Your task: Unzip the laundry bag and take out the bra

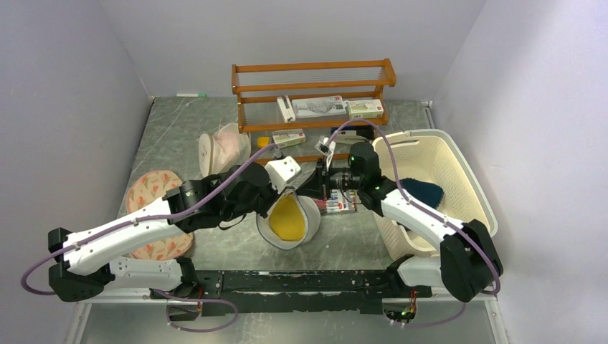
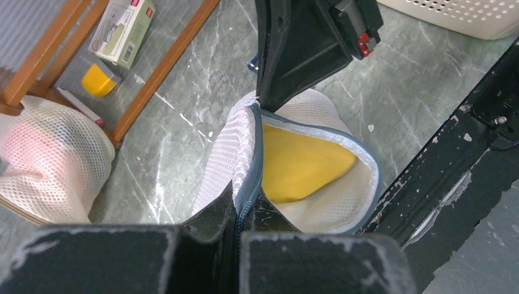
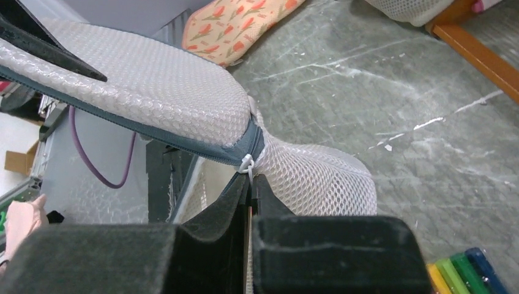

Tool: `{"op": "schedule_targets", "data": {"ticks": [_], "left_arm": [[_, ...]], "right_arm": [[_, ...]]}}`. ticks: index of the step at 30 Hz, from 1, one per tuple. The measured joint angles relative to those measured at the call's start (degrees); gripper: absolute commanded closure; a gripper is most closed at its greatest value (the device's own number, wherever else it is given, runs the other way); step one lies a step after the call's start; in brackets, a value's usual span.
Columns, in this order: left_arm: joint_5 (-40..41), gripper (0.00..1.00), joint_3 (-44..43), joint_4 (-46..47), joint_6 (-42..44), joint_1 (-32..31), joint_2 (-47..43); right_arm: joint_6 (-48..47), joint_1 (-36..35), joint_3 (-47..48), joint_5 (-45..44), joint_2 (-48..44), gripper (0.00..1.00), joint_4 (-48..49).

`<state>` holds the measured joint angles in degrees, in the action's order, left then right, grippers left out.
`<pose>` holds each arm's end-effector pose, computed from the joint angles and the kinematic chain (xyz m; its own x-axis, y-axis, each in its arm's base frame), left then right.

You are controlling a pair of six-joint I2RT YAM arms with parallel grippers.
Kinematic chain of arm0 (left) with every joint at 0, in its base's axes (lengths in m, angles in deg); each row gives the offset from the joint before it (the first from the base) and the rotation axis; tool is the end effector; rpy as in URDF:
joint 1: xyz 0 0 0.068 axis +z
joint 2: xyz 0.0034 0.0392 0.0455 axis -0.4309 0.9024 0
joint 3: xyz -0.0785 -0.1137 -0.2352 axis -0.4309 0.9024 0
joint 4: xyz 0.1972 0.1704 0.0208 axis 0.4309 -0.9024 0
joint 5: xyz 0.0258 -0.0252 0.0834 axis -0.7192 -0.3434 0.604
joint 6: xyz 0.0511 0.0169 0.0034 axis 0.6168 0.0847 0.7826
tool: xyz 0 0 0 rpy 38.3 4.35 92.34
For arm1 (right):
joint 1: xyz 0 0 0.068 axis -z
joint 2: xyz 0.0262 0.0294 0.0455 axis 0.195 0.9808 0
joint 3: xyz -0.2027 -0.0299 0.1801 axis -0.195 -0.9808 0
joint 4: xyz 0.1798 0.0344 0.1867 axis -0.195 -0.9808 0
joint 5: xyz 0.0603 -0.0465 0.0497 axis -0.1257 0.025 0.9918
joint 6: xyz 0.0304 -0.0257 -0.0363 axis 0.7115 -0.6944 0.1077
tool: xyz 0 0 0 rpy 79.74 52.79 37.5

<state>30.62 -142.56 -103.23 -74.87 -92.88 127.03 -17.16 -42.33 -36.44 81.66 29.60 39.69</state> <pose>0.0994 -0.2069 0.3767 -0.2972 0.4614 -0.8360 0.7358 0.6686 0.1075 0.2198 0.1638 0.2546 -0.5237 -0.1090 -0.8449 -0.8396 0.2343 0.4901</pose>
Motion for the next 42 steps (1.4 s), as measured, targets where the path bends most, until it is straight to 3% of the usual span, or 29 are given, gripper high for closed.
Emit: {"op": "schedule_targets", "data": {"ticks": [14, 18, 21, 27, 37, 42], "left_arm": [[-7.4, 0.93, 1.6, 1.0, 3.3, 0.0, -2.6], [-1.7, 0.93, 1.6, 0.9, -0.9, 0.0, -1.5], [2.3, 0.93, -0.3, -0.6, -5.8, 1.5, 1.7], [3.6, 0.93, -6.2, -5.6, -15.3, 9.1, 8.9], [0.5, 0.93, -9.8, -10.5, -21.2, 14.9, 10.2], [-1.6, 0.93, -9.8, -11.2, -22.1, 15.9, 10.1]], "right_arm": [[-3.1, 0.3, 3.1, 9.5, 8.2, 1.0, 0.5], [-3.5, 0.3, 4.7, 5.5, 8.3, 0.87, -2.2], [-3.6, 0.3, 5.5, -2.2, 7.5, 0.71, -6.3], [-2.8, 1.0, 7.1, -16.9, 5.6, 0.43, -18.0], [-0.5, -2.1, 9.0, -24.1, -1.9, 0.28, -28.3], [0.1, -6.4, 9.1, -27.4, -4.0, 0.28, -30.3]]}}
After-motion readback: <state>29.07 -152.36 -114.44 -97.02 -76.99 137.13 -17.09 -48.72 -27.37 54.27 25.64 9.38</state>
